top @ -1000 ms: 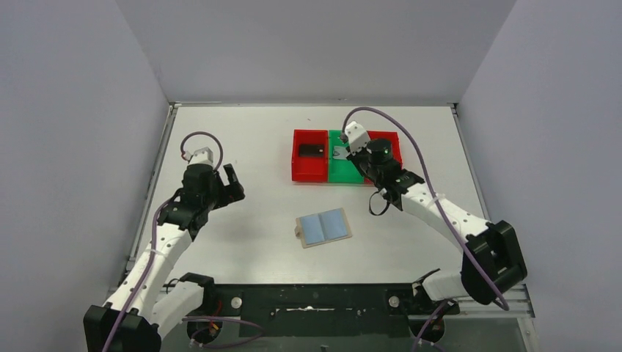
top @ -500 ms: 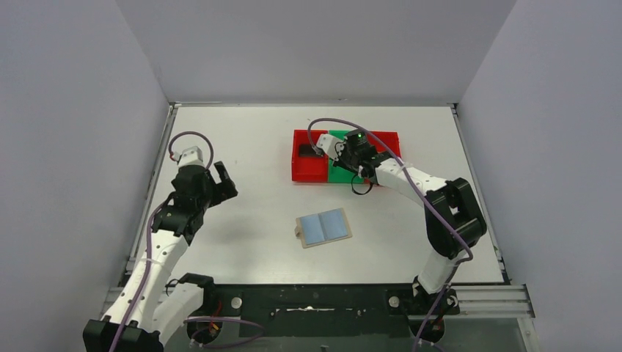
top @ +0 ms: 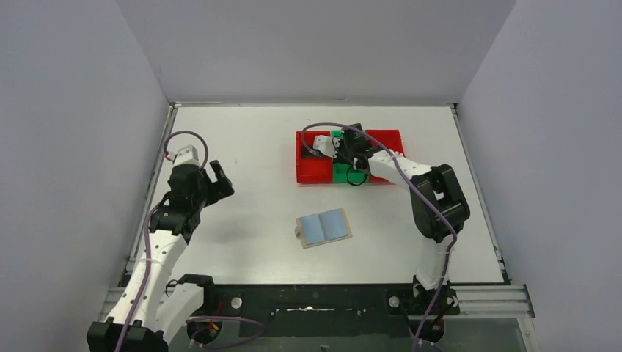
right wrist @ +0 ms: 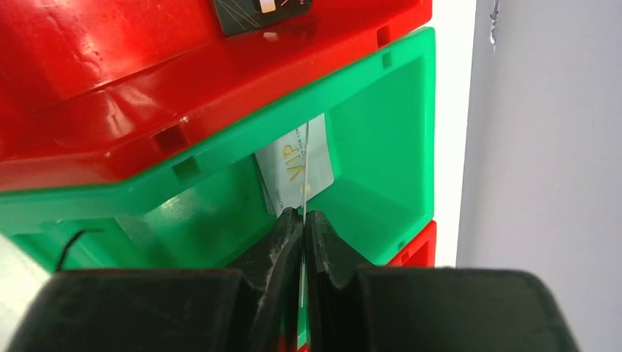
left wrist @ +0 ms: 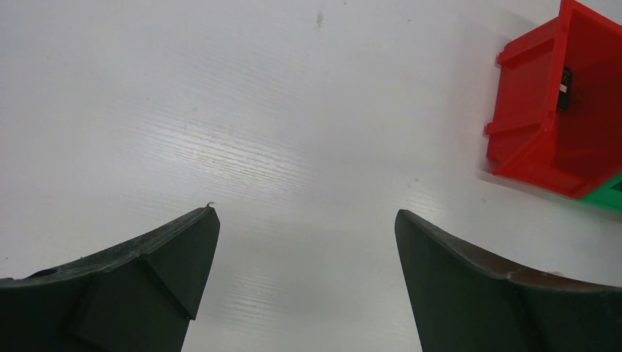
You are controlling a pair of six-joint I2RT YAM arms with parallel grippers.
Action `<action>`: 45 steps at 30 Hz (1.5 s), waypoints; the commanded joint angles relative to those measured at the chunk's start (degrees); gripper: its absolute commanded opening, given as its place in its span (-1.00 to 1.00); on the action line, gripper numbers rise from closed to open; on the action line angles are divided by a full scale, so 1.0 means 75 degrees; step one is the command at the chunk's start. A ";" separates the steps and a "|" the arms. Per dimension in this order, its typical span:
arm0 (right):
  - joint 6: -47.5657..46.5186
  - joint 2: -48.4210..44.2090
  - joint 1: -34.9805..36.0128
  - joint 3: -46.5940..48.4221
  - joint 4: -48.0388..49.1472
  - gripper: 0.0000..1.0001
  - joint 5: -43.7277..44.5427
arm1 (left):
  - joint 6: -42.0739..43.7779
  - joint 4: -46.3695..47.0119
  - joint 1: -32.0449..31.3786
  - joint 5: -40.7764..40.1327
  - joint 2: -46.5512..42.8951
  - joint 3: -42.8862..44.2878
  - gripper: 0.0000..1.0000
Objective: Take the credit cards out of the card holder
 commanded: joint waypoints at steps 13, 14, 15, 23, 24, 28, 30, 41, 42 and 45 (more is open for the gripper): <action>-0.1766 0.0624 -0.0473 0.0247 0.1134 -0.75 -0.0732 | 0.0203 0.0494 0.0276 0.0361 0.0074 0.0075 0.85; -0.1829 0.0632 -0.0493 0.0183 0.1241 -0.74 -0.0780 | 0.0208 0.0499 0.0297 0.0378 0.0094 0.0074 0.85; -0.1907 0.0649 -0.0515 0.0167 0.1284 -0.73 -0.0807 | 0.0208 0.0496 0.0315 0.0406 0.0124 0.0076 0.85; -0.2192 0.0756 -0.0539 0.0144 0.1161 -0.63 -0.0713 | 0.0232 0.0511 0.0494 0.0640 0.0277 0.0098 0.85; -0.2182 0.0737 -0.0546 0.0107 0.1135 -0.61 -0.0712 | 0.0232 0.0517 0.0505 0.0653 0.0280 0.0098 0.86; -0.1961 0.0602 -0.0540 0.0163 0.0630 -0.38 -0.0867 | 0.0232 0.0512 0.0524 0.0682 0.0321 0.0099 0.85; -0.1813 0.0511 -0.0558 0.0191 0.0476 -0.25 -0.0918 | 0.0232 0.0502 0.0524 0.0715 0.0344 0.0100 0.85; -0.0083 -0.0443 -0.0671 0.0241 0.0710 -0.05 -0.1227 | 0.0250 0.0477 0.0536 0.0752 0.0470 0.0120 0.85; 0.0259 -0.0644 -0.0672 0.0105 0.0964 -0.03 -0.1173 | 0.0255 0.0476 0.0536 0.0746 0.0464 0.0120 0.85; 0.1960 -0.1315 -0.0662 -0.0156 0.1507 0.05 -0.1037 | 0.0255 0.0476 0.0536 0.0774 0.0465 0.0128 0.85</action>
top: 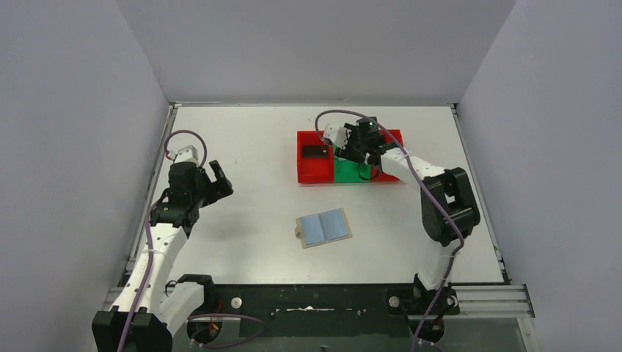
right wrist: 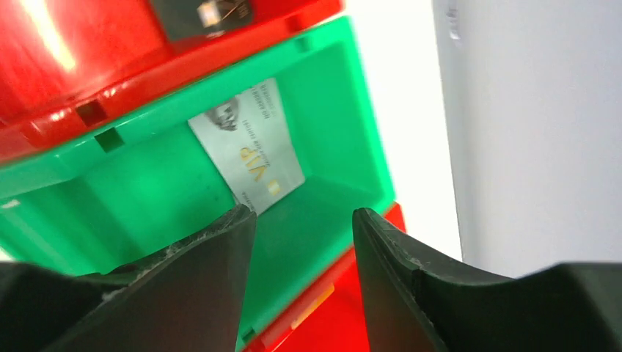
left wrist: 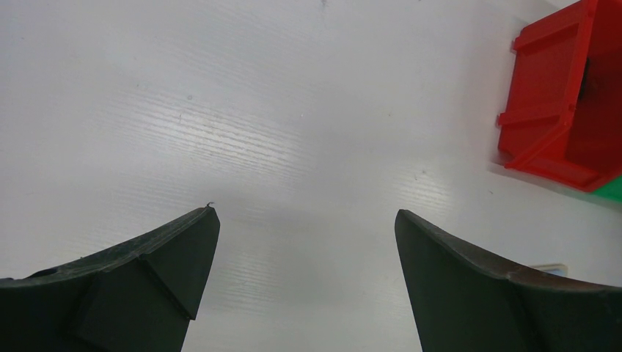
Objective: Take the credit cards out of the card holder
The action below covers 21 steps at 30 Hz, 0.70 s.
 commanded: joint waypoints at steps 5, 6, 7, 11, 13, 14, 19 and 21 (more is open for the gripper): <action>0.6762 -0.2377 -0.0021 -0.0356 0.1045 0.27 0.0499 | 0.0158 0.0417 0.0078 0.0112 -0.0047 0.0122 0.85; 0.7842 -0.2492 -0.0033 -0.0336 0.0717 0.35 0.0740 | 0.0156 0.0416 0.0078 0.0113 -0.0056 0.0121 0.85; 0.8933 -0.2571 -0.0042 -0.0237 0.0161 0.37 0.1047 | 0.0150 0.0417 0.0078 0.0110 -0.0065 0.0111 0.85; 1.1116 -0.2985 0.0154 -0.0728 -0.1201 0.34 0.0899 | 0.0145 0.0397 0.0078 0.0099 -0.0078 0.0126 0.86; 1.1671 -0.3439 0.0431 -0.1680 -0.1002 0.35 0.0972 | 0.0145 0.0365 0.0078 0.0063 -0.0082 0.0121 0.85; 1.1704 -0.3624 0.0599 -0.1984 -0.0942 0.35 0.0916 | 0.0145 0.0360 0.0078 0.0029 -0.0089 0.0126 0.85; 1.2011 -0.3943 0.1691 -0.2613 -0.1353 0.36 0.1480 | 0.0133 0.0324 0.0078 -0.0084 -0.0147 0.0121 0.85; 1.2171 -0.3922 0.2302 -0.2706 -0.1458 0.36 0.1896 | 0.0133 0.0324 0.0080 -0.0133 -0.0177 0.0110 0.86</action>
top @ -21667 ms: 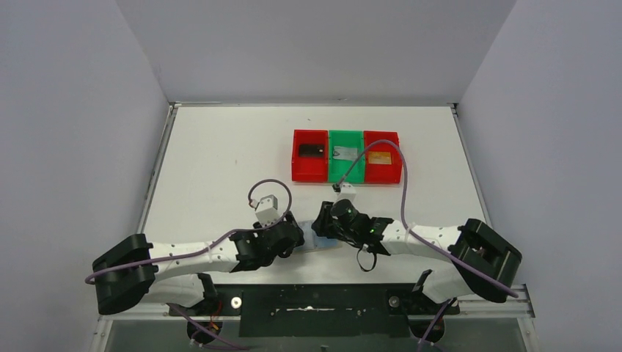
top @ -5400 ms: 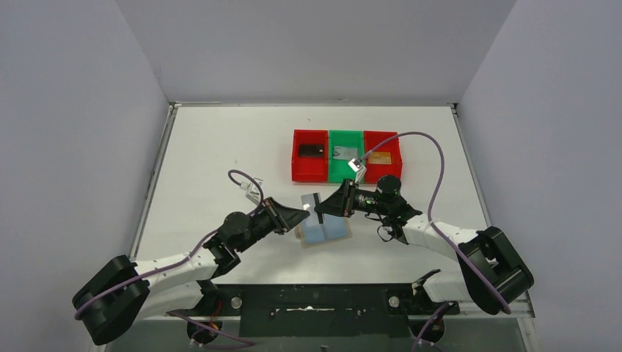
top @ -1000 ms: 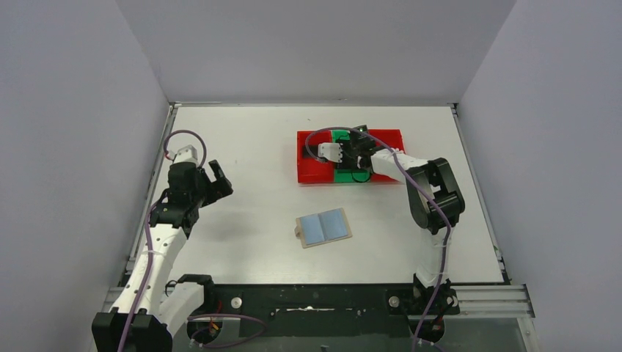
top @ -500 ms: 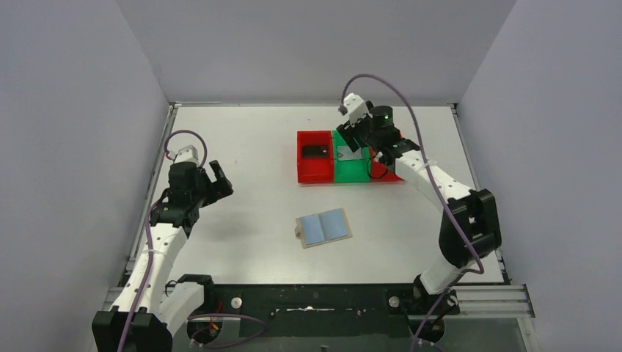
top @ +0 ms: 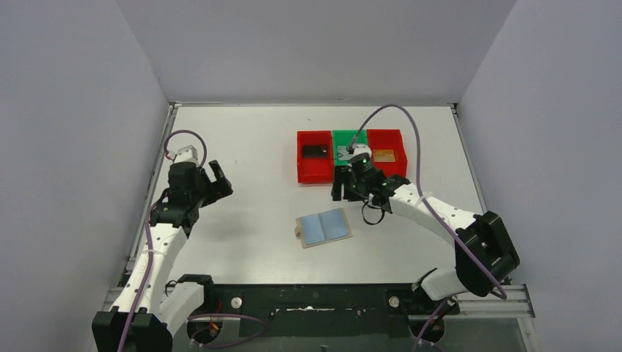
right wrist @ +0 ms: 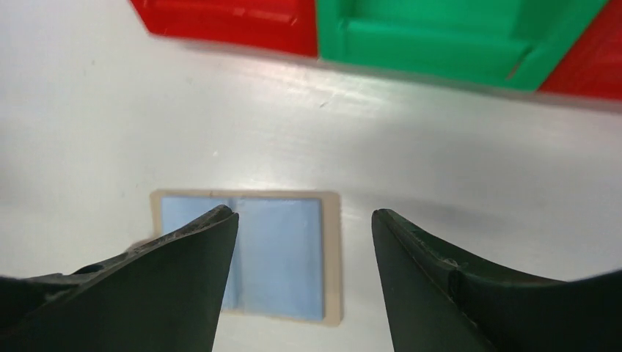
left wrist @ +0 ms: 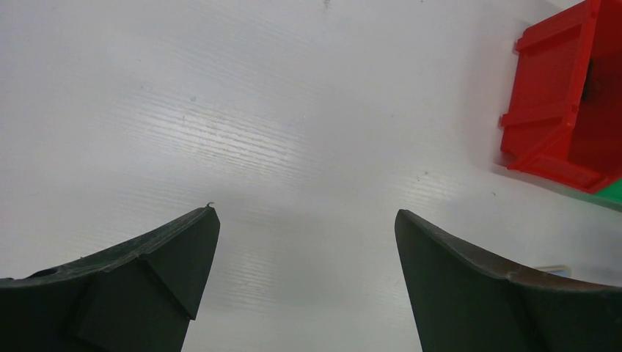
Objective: Take the credit cards out of the card holder
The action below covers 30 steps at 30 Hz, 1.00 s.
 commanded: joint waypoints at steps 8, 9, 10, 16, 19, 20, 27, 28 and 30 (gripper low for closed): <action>0.1104 0.0424 0.2553 0.0106 -0.0309 0.33 0.1457 | 0.0083 0.0320 0.0069 -0.0136 -0.0183 0.0116 0.85; 0.1104 0.0531 0.2664 0.0187 -0.0354 0.33 0.1482 | 0.0083 0.0322 0.0069 -0.0138 -0.0186 0.0116 0.85; 0.1118 0.0627 0.2768 0.0273 -0.0396 0.32 0.1521 | 0.0083 0.0323 0.0069 -0.0150 -0.0185 0.0110 0.85; 0.1082 0.1289 0.3340 0.0743 -0.0579 0.31 0.1714 | 0.0083 0.0329 0.0069 -0.0163 -0.0236 0.0110 0.85; 0.1100 0.1569 0.3470 0.0959 -0.0692 0.32 0.1865 | 0.0083 0.0335 0.0069 -0.0164 -0.0245 0.0098 0.85; 0.1099 0.1647 0.3495 0.1008 -0.0702 0.35 0.1875 | 0.0083 0.0338 0.0069 -0.0157 -0.0252 0.0098 0.85; 0.1172 0.2129 0.3617 0.1238 -0.0907 0.36 0.2104 | 0.0083 0.0330 0.0069 -0.0134 -0.0243 0.0098 0.85; 0.1172 0.2181 0.3624 0.1238 -0.0920 0.36 0.2119 | 0.0083 0.0330 0.0069 -0.0125 -0.0245 0.0098 0.85; 0.1136 0.2302 0.3621 0.1232 -0.0866 0.37 0.2031 | 0.0084 0.0334 0.0069 -0.0117 -0.0245 0.0099 0.86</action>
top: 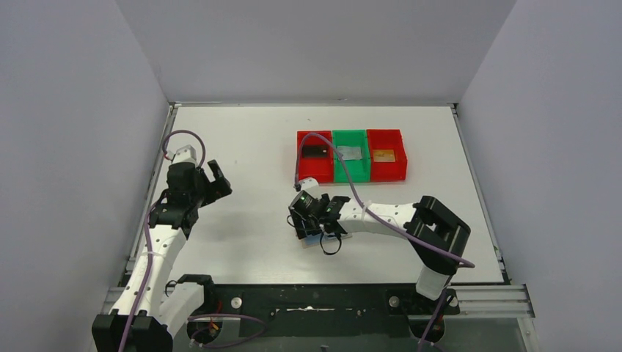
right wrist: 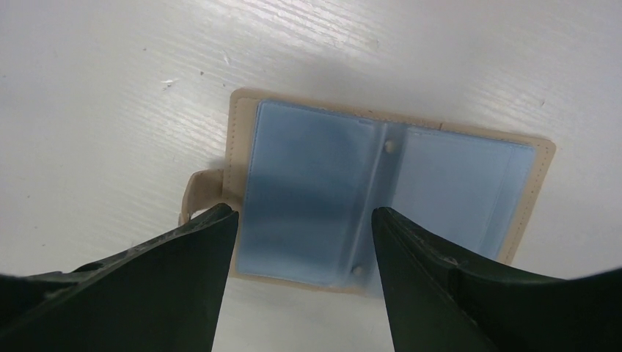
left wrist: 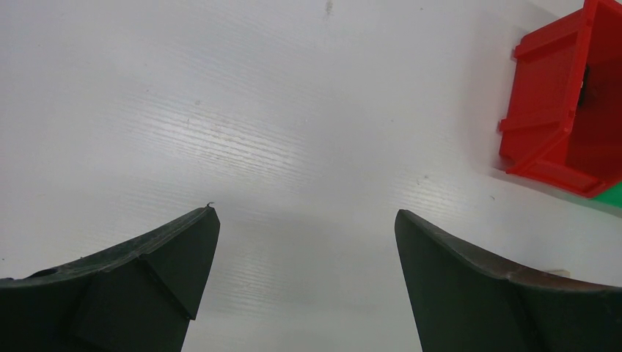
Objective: Take the credit cards out of the card holder
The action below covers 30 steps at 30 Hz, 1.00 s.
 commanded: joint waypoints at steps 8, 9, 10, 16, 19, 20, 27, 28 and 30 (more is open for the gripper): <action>0.0298 0.0610 0.0050 0.0311 -0.0082 0.42 0.0308 | 0.0092 0.0329 0.0037 -0.0026 -0.0075 0.0098 0.85; 0.0358 0.0648 0.0041 0.0313 -0.0158 0.42 0.0391 | 0.0087 0.0329 0.0037 -0.0014 -0.0076 0.0098 0.85; 0.0408 0.0704 0.0037 0.0297 -0.0215 0.41 0.0464 | 0.0086 0.0329 0.0037 -0.0009 -0.0083 0.0098 0.85; 0.0629 0.0756 0.0040 0.0131 -0.0192 0.18 0.0561 | 0.0086 0.0335 0.0037 0.0011 -0.0050 0.0099 0.86; 0.0680 0.0797 0.0038 0.0123 -0.0188 0.02 0.0636 | 0.0086 0.0329 0.0037 0.0020 -0.0019 0.0101 0.85; 0.0680 0.0800 0.0038 0.0124 -0.0172 -0.01 0.0637 | 0.0086 0.0324 0.0037 0.0026 -0.0006 0.0101 0.85; 0.0675 0.0425 -0.0149 -0.0232 0.0495 -0.05 -0.0002 | 0.0098 0.0321 0.0037 0.0055 0.0021 0.0098 0.85; 0.0714 0.0341 -0.0246 -0.0331 0.0634 -0.10 -0.0155 | 0.0098 0.0315 0.0037 0.0065 0.0027 0.0104 0.85; 0.0804 0.0160 -0.0472 -0.0586 0.0981 -0.22 -0.0546 | 0.0101 0.0321 0.0037 0.0085 0.0038 0.0100 0.85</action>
